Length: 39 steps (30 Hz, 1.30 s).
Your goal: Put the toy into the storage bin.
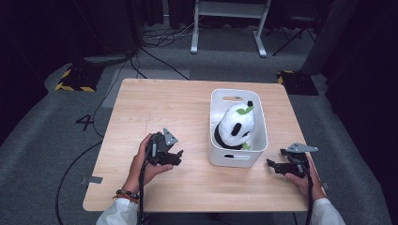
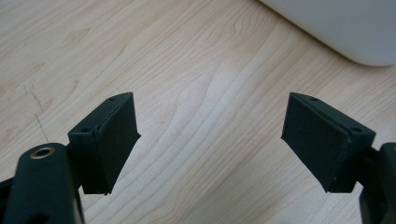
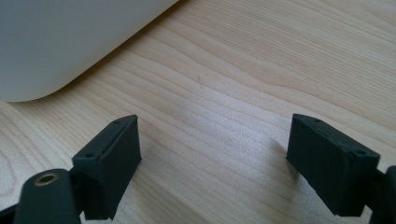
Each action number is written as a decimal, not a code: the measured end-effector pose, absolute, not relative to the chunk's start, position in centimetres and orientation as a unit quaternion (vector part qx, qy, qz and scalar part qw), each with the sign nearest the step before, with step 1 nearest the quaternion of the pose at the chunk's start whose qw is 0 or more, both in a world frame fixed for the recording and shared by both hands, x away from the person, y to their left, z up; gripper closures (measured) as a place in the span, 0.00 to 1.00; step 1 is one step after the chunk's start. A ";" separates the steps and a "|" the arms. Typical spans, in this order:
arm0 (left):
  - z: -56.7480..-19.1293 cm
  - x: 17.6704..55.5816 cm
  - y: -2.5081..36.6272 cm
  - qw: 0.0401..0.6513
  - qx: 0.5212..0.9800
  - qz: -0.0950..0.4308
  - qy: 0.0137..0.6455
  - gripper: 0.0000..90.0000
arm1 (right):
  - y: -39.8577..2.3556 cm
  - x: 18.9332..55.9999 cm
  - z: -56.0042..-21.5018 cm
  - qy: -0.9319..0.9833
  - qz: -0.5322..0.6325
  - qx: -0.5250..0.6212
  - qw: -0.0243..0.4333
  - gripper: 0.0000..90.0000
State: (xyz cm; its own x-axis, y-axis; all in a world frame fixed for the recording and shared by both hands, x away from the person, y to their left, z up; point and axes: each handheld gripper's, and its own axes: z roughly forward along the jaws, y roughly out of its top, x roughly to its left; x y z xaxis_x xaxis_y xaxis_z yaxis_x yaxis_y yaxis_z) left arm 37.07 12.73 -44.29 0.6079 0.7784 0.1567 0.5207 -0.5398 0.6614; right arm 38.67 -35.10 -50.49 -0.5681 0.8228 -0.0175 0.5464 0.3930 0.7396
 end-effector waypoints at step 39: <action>-49.7 34.9 17.6 0.288 0.837 0.195 0.423 0.18 | -35.1 38.7 -50.5 0.811 0.354 0.422 0.195 0.19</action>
State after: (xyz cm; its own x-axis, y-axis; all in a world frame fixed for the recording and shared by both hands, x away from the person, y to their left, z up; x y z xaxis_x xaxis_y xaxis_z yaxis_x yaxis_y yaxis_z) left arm 34.93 17.60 -49.70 0.5658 0.8205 0.0821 0.5956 -0.4755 0.6474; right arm 38.67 -35.10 -50.49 -0.5679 0.8229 -0.0171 0.5468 0.3927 0.7394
